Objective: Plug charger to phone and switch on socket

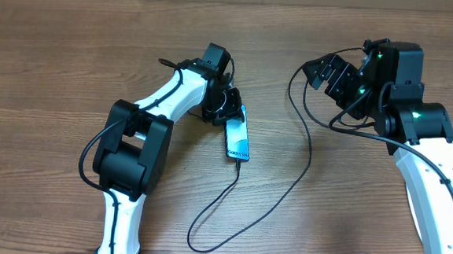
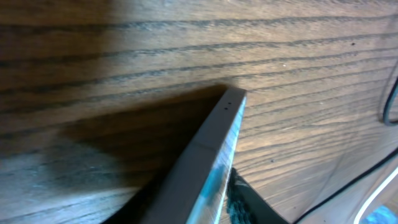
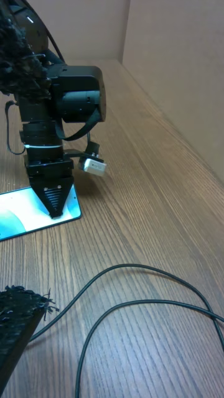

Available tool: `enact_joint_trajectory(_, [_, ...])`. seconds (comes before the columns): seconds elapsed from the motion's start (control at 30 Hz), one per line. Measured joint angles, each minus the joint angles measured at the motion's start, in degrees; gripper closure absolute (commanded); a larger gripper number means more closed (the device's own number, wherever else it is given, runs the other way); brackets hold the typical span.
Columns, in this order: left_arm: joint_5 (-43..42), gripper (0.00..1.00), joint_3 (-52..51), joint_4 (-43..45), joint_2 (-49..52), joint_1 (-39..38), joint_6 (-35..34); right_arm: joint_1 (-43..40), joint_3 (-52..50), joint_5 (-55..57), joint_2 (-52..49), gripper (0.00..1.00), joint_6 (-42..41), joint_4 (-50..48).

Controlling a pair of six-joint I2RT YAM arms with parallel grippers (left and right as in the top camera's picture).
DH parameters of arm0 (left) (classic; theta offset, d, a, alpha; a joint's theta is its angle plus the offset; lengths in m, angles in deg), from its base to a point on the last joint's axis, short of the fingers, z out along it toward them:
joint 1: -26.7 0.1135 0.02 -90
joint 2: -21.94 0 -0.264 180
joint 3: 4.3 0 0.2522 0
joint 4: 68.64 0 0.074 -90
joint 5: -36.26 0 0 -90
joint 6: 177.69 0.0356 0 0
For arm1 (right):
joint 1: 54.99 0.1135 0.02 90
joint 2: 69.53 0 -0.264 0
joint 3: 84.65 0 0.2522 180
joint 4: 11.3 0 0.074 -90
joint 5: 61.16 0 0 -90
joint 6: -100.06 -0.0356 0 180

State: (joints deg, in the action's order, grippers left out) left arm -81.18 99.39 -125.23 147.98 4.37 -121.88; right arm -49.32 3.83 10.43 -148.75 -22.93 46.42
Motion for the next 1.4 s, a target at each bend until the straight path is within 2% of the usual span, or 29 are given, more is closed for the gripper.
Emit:
enact_joint_trajectory(0.2, [-0.98,0.52,0.11,0.0,-0.02,0.0,0.0,0.0,0.0,0.02,0.0,0.0,0.02,0.0])
enact_joint_trajectory(0.67, [-1.07,0.5,0.15,-0.22,-0.02,0.0,0.0,0.0,0.0,0.02,0.0,0.0,0.0,0.0])
enact_joint_trajectory(0.9, [-1.64,0.35,0.52,-0.9,-0.04,0.02,-0.04,-0.02,0.0,0.02,0.0,0.0,0.02,0.24])
enact_joint_trajectory(1.07, [-1.44,0.28,0.55,-2.16,-0.46,0.35,0.11,0.0,0.0,0.02,0.0,0.0,0.02,0.26])
enact_joint_trajectory(1.4, [-1.92,0.28,0.55,-3.04,-0.57,1.33,3.5,-0.02,0.0,0.48,0.0,0.0,0.0,0.28])
